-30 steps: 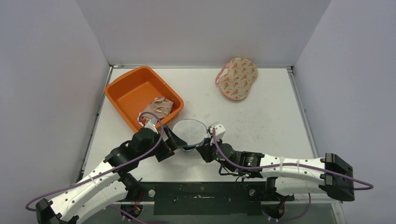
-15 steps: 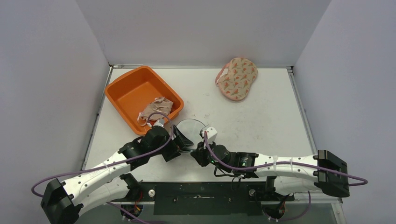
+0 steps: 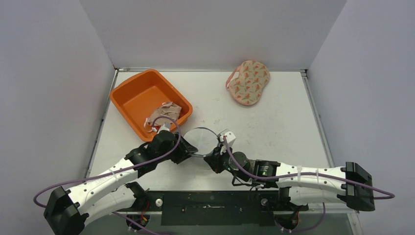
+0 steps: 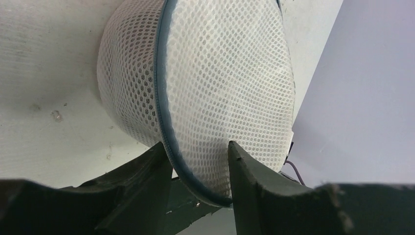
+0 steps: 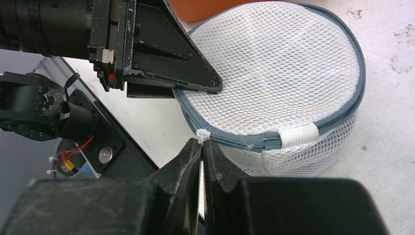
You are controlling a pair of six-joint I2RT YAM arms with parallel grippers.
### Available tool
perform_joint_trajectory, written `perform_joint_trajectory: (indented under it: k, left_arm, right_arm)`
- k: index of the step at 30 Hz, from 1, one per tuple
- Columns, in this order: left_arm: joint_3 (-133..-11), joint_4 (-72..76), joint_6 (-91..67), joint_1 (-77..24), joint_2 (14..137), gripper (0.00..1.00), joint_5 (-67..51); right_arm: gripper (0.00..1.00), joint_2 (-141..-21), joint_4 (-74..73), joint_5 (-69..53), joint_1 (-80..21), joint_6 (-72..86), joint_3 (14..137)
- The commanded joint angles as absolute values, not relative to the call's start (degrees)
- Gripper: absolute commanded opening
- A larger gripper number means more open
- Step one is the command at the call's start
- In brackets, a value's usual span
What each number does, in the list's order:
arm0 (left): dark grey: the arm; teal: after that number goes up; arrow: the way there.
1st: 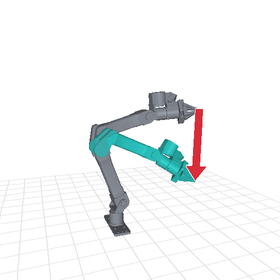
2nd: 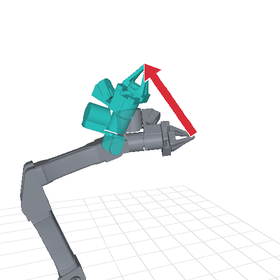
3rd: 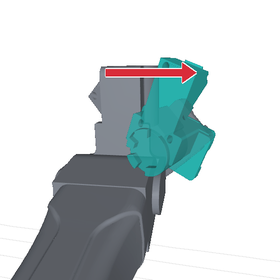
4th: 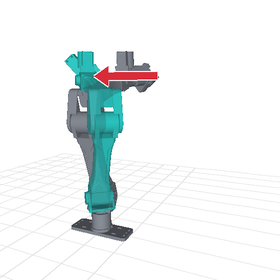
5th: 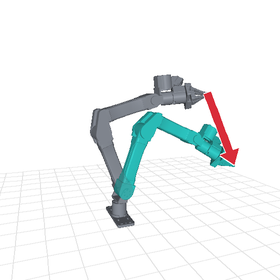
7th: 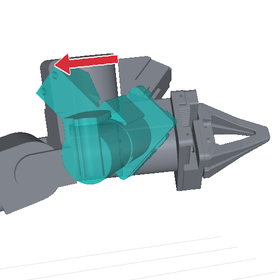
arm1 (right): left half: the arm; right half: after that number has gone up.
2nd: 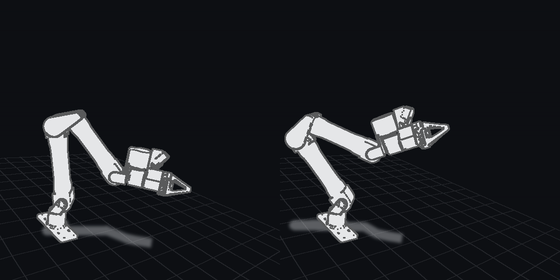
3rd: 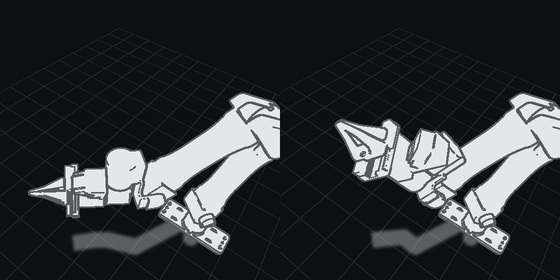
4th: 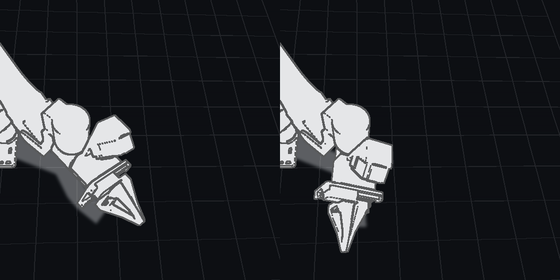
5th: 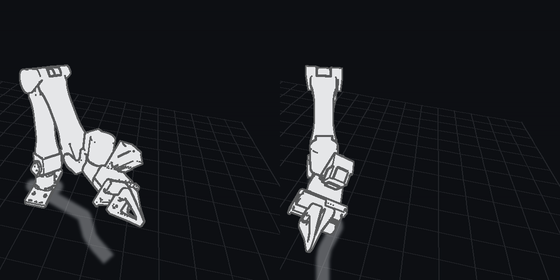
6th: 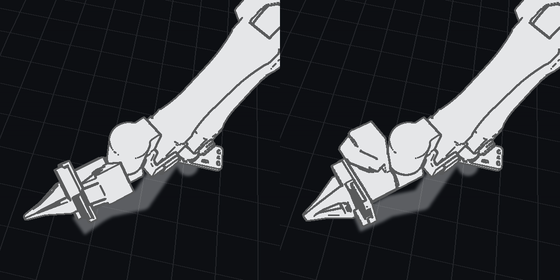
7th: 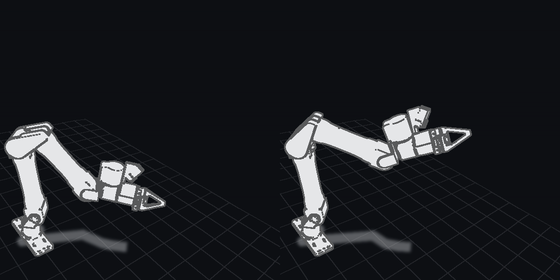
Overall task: Unzip the laundry bag and remove the bra
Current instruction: Unzip the laundry bag at the center of the board.
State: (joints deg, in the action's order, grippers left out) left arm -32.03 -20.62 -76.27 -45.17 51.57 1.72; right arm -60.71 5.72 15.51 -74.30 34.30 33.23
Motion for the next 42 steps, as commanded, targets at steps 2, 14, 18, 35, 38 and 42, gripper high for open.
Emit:
perform_joint_trajectory:
  k: [2,14,18,35,38,42]
  left_arm:
    - [-33.9,-18.2,-75.8,-44.6,51.9,0.38,3.4]
    - [-33.8,-17.4,-75.4,-44.6,52.7,0.08,3.3]
    - [-33.7,-17.3,-75.4,-44.5,52.9,0.07,3.2]
    - [-34.1,-16.8,-72.5,-44.4,50.7,0.71,1.9]
    - [-33.5,-16.5,-71.9,-44.3,50.3,0.70,2.5]
    - [-32.2,-14.1,-72.0,-44.4,51.4,0.68,2.2]
  right_arm:
    - [0.05,-57.2,5.4,18.5,-74.3,35.8,31.8]
    - [0.05,-54.0,1.6,23.1,-74.4,37.5,29.8]
    - [0.05,-52.8,0.7,24.1,-74.4,38.0,29.2]
    - [0.86,-47.2,-4.7,24.4,-74.4,44.5,29.7]
    - [0.90,-45.0,-4.6,25.4,-74.4,52.7,27.5]
    - [0.91,-43.5,3.5,25.5,-74.4,64.7,22.1]
